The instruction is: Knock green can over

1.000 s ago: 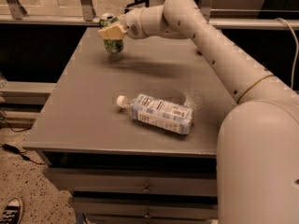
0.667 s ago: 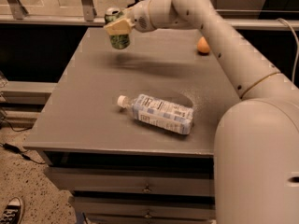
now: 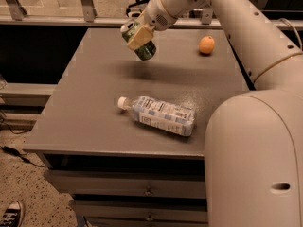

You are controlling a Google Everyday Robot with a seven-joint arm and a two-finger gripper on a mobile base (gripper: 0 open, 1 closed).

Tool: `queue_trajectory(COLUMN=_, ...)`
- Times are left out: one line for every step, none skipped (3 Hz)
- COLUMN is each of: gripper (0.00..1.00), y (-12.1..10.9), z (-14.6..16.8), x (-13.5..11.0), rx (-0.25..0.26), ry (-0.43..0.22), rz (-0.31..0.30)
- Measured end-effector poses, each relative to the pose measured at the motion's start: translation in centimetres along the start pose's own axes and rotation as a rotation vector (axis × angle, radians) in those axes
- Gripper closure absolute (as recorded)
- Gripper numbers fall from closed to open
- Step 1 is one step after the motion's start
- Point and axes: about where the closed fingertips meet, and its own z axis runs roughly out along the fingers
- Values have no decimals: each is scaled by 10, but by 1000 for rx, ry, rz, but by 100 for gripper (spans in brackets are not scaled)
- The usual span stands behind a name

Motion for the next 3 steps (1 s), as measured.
queue_trajectory(gripper=98, y=40, z=9, x=23, rx=-131, ry=287, rz=-131)
queue_trajectory(gripper=76, y=53, z=23, x=25, rx=-181, ry=410, rz=-202)
queue_trajectory(gripper=53, y=63, z=40, x=20, rx=-219, ry=477, rz=-267)
